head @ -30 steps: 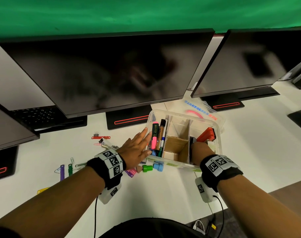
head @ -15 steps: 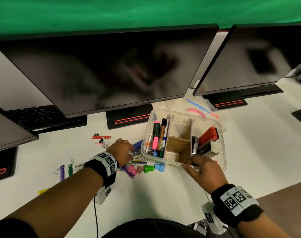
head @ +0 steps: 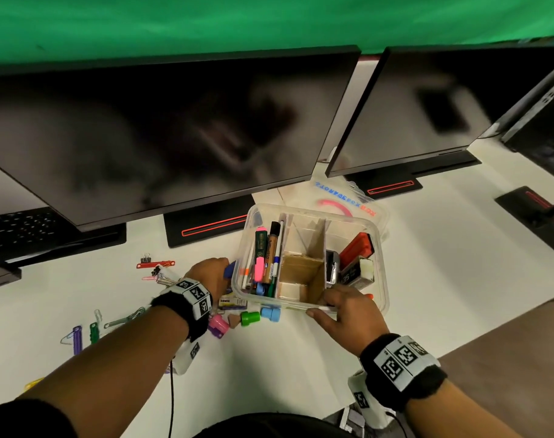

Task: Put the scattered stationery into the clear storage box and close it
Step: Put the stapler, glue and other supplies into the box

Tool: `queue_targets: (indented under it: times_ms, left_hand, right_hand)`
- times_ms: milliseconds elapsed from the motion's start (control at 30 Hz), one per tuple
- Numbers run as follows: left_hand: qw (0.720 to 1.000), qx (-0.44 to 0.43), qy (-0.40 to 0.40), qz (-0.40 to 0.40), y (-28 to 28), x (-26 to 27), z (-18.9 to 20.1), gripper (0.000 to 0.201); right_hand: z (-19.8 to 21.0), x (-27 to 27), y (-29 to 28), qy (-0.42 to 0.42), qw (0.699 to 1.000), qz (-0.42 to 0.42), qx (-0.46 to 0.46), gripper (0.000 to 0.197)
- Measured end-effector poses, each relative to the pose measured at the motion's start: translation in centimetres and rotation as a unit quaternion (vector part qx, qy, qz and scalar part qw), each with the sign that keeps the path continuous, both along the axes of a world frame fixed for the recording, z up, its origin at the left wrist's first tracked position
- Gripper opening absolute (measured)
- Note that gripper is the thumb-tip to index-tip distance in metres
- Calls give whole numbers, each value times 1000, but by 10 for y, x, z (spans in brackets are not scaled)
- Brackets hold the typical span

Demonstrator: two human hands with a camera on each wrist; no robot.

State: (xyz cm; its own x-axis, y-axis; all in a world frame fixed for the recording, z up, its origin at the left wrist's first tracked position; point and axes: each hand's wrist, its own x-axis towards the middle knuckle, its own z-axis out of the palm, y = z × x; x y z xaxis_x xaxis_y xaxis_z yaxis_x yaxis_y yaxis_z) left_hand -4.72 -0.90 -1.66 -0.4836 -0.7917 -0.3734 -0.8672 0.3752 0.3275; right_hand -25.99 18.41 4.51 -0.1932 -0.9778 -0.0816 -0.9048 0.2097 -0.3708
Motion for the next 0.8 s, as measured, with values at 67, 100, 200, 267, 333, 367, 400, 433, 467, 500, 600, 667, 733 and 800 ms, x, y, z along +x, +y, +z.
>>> queue_targets:
  times_ms: [67, 100, 200, 267, 333, 367, 400, 433, 467, 500, 600, 667, 733, 800]
  left_hand:
    - [998, -23, 31, 49, -6, 2, 10, 34]
    - [995, -44, 47, 77, -11, 4, 17, 36]
    - [976, -108, 120, 143, -31, 11, 44, 27]
    - [967, -111, 179, 146, -34, 11, 67, 32]
    - [963, -81, 234, 107, -28, 7, 89, 37]
    - [961, -59, 259, 77, -20, 4, 99, 38]
    - [959, -38, 278, 42, -12, 0, 107, 39]
    - [959, -21, 283, 11, -3, -3, 113, 39]
    - [960, -6, 278, -15, 6, -6, 118, 38]
    - [962, 7, 271, -32, 14, -9, 121, 38]
    - [963, 29, 260, -59, 28, -17, 123, 38]
    - [963, 38, 261, -62, 31, -21, 124, 41]
    - [963, 41, 256, -72, 33, -24, 126, 44]
    - [961, 51, 258, -83, 35, -27, 126, 48]
  right_hand:
    - [4, -1, -1, -18, 1000, 6, 17, 41]
    - [6, -1, -3, -34, 999, 6, 32, 35]
    - [16, -4, -10, -90, 993, -5, 71, 25]
    - [26, -5, -17, -93, 993, -25, 69, 21]
    - [37, -4, -28, -74, 995, -46, 42, 16]
    - [43, -2, -35, -71, 996, -52, 18, 15]
    - [50, 0, -40, -73, 996, -53, -8, 15]
    - [56, 3, -46, -78, 995, -48, -28, 20]
    - [63, 8, -51, -81, 995, -34, -38, 29]
    - [68, 12, -56, -84, 996, -15, -37, 39]
    - [80, 25, -65, -80, 996, 27, -16, 51]
    - [82, 31, -67, -62, 997, 46, -9, 40]
    - [82, 34, -65, -25, 998, 58, -5, 29]
    - [83, 35, -63, 0, 999, 46, 2, 25]
